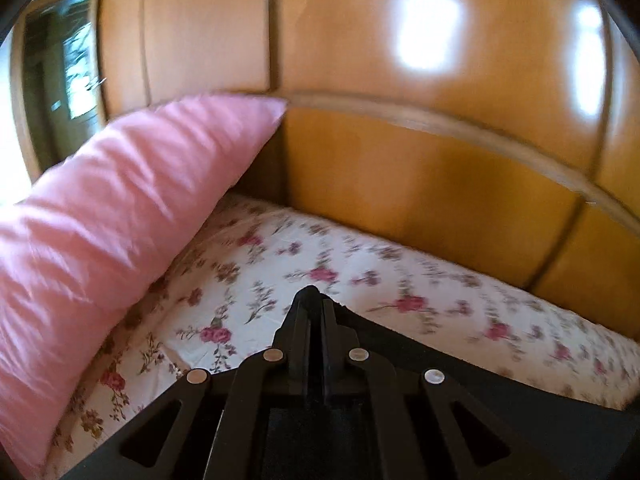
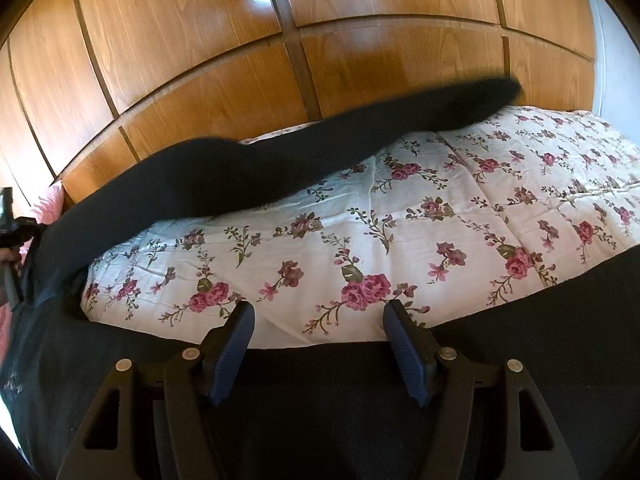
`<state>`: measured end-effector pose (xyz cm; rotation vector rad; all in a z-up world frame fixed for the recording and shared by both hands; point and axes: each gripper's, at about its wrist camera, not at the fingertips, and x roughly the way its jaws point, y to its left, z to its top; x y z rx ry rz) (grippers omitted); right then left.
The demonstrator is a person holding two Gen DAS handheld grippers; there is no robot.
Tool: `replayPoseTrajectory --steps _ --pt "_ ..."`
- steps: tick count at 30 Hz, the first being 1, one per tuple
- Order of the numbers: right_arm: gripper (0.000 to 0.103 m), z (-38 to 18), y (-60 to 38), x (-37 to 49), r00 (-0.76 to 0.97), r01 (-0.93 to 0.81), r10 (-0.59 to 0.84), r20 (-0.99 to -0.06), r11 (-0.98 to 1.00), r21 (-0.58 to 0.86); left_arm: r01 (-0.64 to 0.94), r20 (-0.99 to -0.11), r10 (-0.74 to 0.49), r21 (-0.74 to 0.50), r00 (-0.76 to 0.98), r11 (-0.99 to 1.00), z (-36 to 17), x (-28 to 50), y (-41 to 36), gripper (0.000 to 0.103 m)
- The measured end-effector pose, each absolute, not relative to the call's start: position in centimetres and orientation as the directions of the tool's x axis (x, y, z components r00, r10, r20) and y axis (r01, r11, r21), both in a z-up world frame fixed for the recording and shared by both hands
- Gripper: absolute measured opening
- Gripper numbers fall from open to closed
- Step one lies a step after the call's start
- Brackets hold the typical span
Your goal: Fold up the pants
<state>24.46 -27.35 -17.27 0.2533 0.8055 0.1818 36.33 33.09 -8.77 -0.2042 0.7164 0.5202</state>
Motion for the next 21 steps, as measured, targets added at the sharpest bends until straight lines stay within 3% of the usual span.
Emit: replayPoseTrajectory --steps 4,5,6,14,18,21 --pt "0.068 -17.3 -27.1 24.6 0.681 -0.064 0.249 -0.688 0.957 0.283 -0.543 -0.713 0.408 0.045 0.571 0.838 -12.8 37.4 33.6 0.014" --pt "0.068 -17.3 -27.1 24.6 0.683 -0.064 0.250 -0.686 0.956 0.285 -0.542 -0.723 0.403 0.047 0.561 0.839 -13.5 37.3 33.5 0.027" --pt "0.068 -17.3 -27.1 24.6 0.684 -0.064 0.252 -0.685 0.956 0.287 -0.540 -0.739 0.392 0.044 0.549 0.841 -14.2 37.2 33.2 0.033" --pt "0.068 -17.4 -27.5 24.4 0.689 -0.063 0.262 -0.676 0.951 0.303 -0.613 -0.704 0.350 -0.152 0.618 0.775 -10.2 32.5 33.9 0.035" --pt "0.068 -17.3 -27.5 24.5 0.685 -0.059 0.265 -0.679 0.949 0.310 -0.511 -0.695 0.145 -0.355 0.705 0.783 -9.8 29.5 30.2 0.036" --pt "0.068 -16.9 -27.7 24.4 0.684 -0.053 0.261 -0.681 0.949 0.311 -0.401 -0.752 0.045 -0.300 0.658 0.866 -11.8 29.9 25.0 0.036"
